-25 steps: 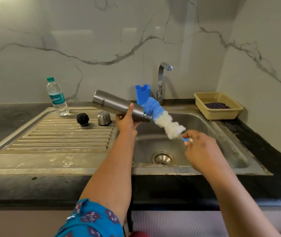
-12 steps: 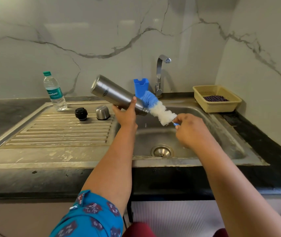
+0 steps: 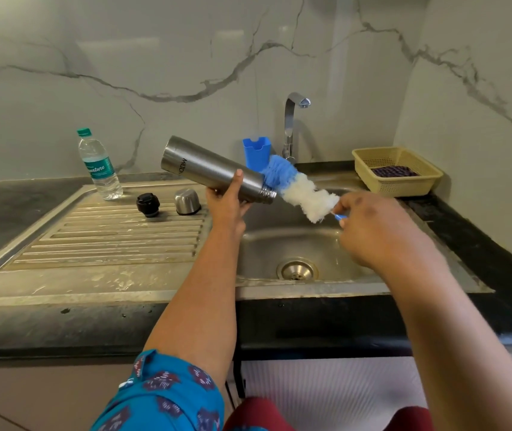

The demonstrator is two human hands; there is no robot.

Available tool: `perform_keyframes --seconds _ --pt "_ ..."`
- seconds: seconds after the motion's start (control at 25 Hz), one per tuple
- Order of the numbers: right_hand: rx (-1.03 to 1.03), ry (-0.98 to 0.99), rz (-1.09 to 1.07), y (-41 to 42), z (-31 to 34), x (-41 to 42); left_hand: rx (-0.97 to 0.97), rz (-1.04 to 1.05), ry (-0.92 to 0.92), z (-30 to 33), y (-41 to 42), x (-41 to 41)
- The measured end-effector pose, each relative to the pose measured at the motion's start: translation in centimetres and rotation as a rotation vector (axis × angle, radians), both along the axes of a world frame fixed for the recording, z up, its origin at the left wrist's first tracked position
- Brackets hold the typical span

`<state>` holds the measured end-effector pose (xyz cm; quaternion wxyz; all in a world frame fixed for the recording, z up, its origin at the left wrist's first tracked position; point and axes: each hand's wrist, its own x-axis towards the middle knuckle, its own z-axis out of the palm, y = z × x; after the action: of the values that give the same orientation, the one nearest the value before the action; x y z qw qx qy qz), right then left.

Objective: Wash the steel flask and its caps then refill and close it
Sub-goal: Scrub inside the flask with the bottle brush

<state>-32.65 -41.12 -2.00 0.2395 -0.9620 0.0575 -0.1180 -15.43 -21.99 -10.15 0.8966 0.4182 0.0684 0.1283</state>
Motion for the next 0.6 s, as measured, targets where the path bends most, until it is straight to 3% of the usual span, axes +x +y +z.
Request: perform_keyframes --seconds 0.36,0.6 --pt "-0.014 0.037 0.006 0.9 -0.8 1.3 0.147 -0.062 -0.07 -0.5 -0.4 -0.4" --pt "-0.017 0.063 0.01 0.1 -1.6 1.5 0.409 0.006 -0.072 -1.1 -0.7 -0.3"
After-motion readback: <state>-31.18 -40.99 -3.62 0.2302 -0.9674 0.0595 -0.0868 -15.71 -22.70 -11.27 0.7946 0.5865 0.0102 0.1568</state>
